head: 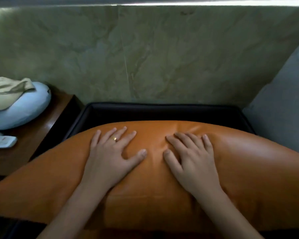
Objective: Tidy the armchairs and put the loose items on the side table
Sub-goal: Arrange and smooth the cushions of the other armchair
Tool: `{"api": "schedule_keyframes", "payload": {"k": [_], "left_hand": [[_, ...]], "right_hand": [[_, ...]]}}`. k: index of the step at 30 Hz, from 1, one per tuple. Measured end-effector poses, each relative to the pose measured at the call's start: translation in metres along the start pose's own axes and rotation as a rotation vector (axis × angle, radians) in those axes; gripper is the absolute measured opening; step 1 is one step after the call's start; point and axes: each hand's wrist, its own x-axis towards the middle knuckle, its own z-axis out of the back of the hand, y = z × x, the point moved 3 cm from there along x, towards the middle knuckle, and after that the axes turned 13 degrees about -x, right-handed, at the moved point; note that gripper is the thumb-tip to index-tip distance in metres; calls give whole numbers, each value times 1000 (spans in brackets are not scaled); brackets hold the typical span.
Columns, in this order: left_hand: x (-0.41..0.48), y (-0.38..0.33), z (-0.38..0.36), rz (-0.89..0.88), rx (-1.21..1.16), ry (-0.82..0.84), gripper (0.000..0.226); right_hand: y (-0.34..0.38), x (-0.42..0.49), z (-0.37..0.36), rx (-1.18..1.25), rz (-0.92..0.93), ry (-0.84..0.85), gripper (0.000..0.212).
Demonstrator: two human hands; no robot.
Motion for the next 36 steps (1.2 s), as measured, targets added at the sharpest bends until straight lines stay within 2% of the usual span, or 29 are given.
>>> {"api": "schedule_keyframes", "payload": {"k": [3, 9, 15, 21, 25, 29, 33, 36], "left_hand": [[19, 9, -15, -21, 37, -47, 83], [-14, 35, -27, -98, -28, -216, 81], [-51, 12, -17, -198, -42, -306, 81], [-84, -19, 3, -183, 43, -250, 87], [-101, -27, 3, -123, 66, -205, 75], [-114, -28, -3, -157, 31, -258, 63], [-118, -20, -18, -240, 74, -312, 75], [-101, -13, -19, -237, 73, -310, 80]], "right_hand": [[8, 21, -14, -63, 6, -52, 52], [30, -5, -32, -66, 60, -255, 51], [18, -52, -26, -2, 46, -447, 48], [-5, -118, -9, -63, 64, -400, 56], [-16, -149, -10, -126, 83, -347, 63], [-13, -152, -12, -144, 52, -374, 68], [-13, -135, -16, -142, 48, -398, 66], [-13, -118, -17, -138, 46, -403, 64]]}}
